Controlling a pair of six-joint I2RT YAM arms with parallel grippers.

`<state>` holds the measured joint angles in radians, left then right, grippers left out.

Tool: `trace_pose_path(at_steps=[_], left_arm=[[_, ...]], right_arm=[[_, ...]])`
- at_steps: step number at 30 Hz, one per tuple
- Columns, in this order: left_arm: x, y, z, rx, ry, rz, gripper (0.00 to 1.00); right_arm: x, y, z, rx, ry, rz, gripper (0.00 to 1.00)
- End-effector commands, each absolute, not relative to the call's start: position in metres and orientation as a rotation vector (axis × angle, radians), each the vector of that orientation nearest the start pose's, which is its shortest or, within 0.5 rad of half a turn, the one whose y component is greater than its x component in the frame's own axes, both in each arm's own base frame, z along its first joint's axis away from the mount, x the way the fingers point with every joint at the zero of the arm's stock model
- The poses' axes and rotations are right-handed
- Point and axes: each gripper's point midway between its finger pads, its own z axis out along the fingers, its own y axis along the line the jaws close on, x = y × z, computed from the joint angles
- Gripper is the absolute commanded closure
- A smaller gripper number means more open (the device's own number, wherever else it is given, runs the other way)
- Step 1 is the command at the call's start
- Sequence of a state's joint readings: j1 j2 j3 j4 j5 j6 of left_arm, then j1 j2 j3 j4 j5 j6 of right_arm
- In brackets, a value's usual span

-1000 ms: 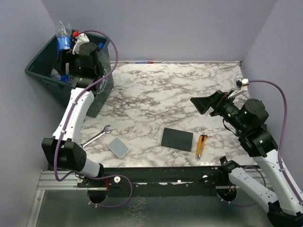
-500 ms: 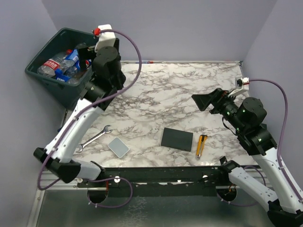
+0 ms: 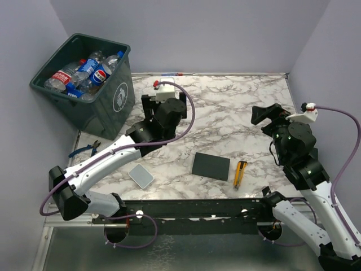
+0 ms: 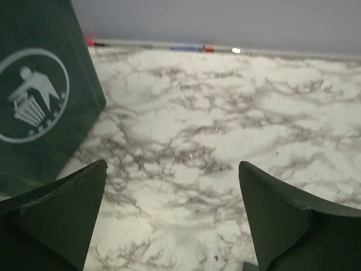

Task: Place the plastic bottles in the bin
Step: Reset both arms

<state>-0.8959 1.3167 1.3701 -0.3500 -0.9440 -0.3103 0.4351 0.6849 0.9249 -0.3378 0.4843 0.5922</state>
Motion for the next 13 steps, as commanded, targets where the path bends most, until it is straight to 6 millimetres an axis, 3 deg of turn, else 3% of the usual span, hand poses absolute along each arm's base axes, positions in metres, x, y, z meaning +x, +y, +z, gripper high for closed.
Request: trace_pose_path(at_steps=[1,9,13], left_arm=[[0.312,-0.203,0.308,-0.242,1.811,-0.143,0.01],[0.306,-0.191,0.250,-0.201,1.875,-0.034,0.01],[0.305,-0.192,0.230,-0.122,1.919,0.022,0.01]], right_arm=[[0.271,0.054,0.322,0.543,1.587,0.369,0.00],[0.274,0.076,0.281,0.486,1.635,0.465,0.00],[0.276,0.080,0.277,0.478,1.641,0.477,0.00]])
